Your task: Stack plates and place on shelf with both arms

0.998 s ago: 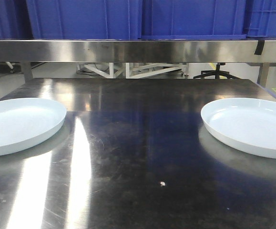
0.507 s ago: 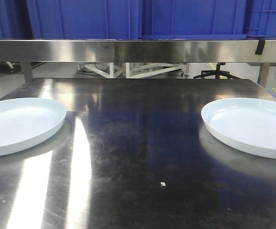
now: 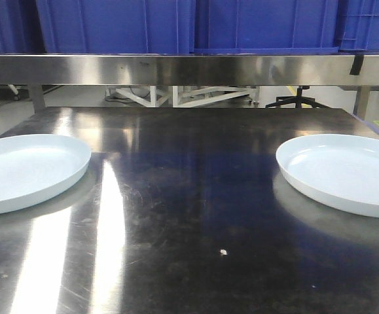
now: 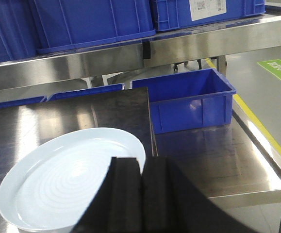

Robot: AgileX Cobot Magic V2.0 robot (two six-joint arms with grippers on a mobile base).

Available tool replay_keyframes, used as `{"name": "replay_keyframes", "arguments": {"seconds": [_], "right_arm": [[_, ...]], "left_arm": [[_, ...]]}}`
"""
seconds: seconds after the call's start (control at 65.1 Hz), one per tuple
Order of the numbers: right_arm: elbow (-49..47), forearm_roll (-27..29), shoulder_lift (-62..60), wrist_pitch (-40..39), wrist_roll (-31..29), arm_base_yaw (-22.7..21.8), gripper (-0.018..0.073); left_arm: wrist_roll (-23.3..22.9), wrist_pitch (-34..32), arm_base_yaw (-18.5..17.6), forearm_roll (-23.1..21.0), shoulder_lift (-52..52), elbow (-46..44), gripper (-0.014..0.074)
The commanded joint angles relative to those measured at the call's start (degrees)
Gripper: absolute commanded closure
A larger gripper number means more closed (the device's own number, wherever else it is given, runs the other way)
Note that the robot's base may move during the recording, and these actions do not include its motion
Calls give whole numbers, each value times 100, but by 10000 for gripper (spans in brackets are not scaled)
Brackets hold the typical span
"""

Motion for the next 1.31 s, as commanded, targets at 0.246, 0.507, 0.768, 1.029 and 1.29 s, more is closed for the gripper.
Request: {"name": "replay_keyframes", "arguments": {"seconds": [0.246,0.507,0.768,1.029,1.29], "right_arm": [[-7,-25,-106,-484,-29,-35,504],[-274,-190,-98,-916,118,-6,504],[-2346,-169,1590,1519,149,44,504],[-3480,-266,4246,1520,144,44,504],[-3630,-266,5099,646,144,44,504]], "left_arm": [[-71,-1096,-43,71,23,-218,513],[-71,-1076,-43,61,23,-218,513],[-71,-1008,-43,50,23,-218,513],[-71,-772,-43,36,23,-218,513],[-71,-759,-43,36,23,-218,513]]}}
